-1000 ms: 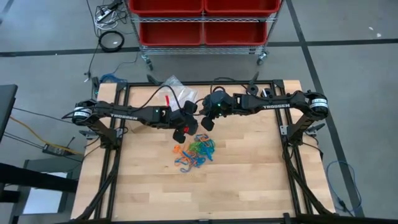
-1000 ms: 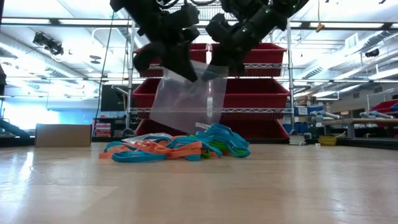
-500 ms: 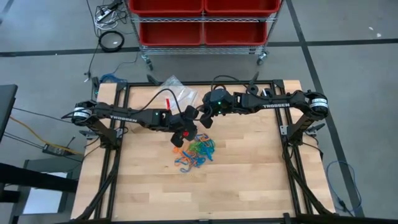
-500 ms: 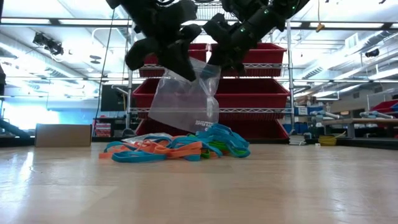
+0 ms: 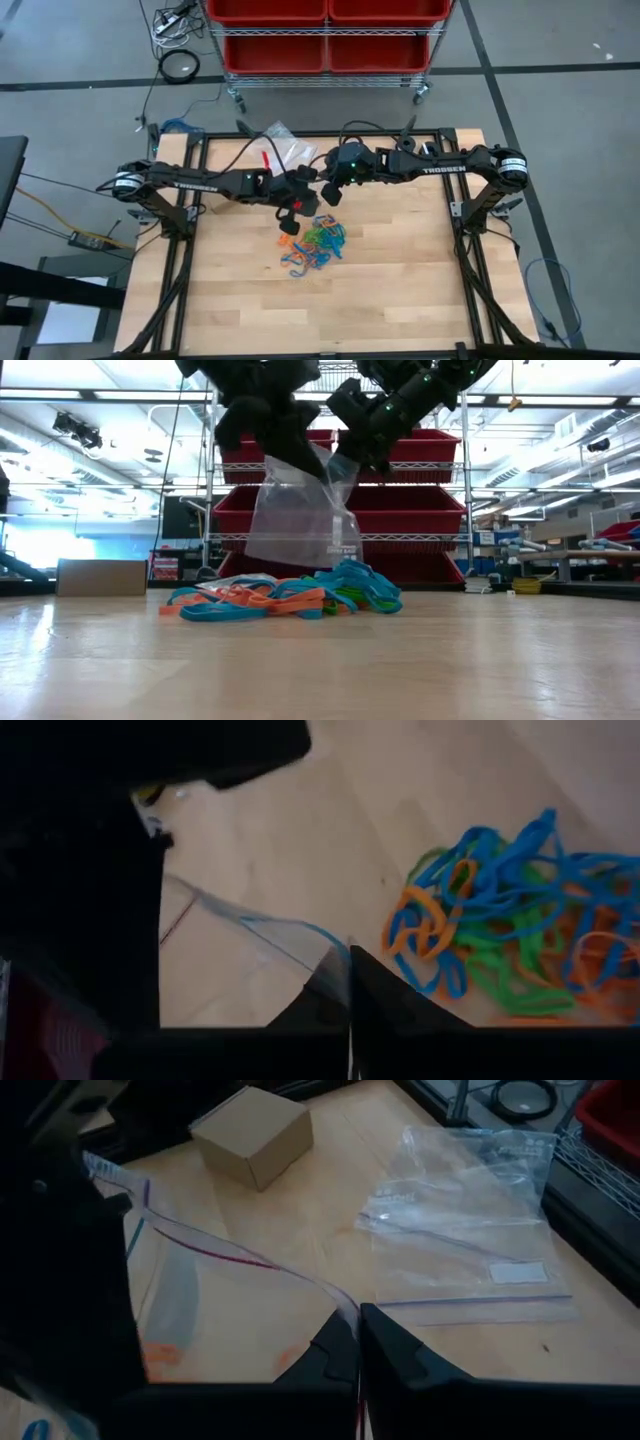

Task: Sort rubber bands
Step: Open the right transparent zip bag

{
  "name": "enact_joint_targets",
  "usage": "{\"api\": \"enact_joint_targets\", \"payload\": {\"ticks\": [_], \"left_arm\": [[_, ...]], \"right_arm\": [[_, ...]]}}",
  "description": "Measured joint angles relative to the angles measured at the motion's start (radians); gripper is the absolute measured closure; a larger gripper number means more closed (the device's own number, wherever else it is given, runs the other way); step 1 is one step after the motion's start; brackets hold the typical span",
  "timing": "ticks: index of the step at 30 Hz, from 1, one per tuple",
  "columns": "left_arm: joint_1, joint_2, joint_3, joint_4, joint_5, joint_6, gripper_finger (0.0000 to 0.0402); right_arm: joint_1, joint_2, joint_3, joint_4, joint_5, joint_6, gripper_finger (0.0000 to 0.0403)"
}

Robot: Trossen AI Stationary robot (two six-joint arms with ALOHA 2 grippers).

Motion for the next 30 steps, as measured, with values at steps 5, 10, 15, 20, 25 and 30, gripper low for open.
{"api": "enact_joint_targets", "payload": {"ticks": [5,10,15,20,25,30], "left_arm": [[0.001,-0.001,-0.006,0.028,0.027,0.011,0.0400],[0.001,-0.051,-0.131,0.182,0.015,0.021,0.0400],[0.001,-0.138,-0.269,0.320,-0.041,0.074,0.0400],[0.000,-0.161,-0.308,0.394,-0.055,0.121,0.0396],[0.000,-0.147,-0.310,0.420,-0.107,0.181,0.0393],[0.000,-0.147,-0.310,0.436,-0.098,0.240,0.0389]], "right_arm": [[-0.017,0.000,0.000,0.028,0.001,-0.006,0.0403],[-0.044,0.000,0.000,0.037,-0.013,-0.010,0.0403],[-0.061,0.000,0.000,0.090,-0.068,-0.026,0.0403],[-0.088,0.000,0.000,0.200,-0.173,0.014,0.0403],[-0.088,0.000,0.000,0.201,-0.182,0.038,0.0403],[-0.081,0.000,0.000,0.194,-0.175,0.055,0.0403]]}}
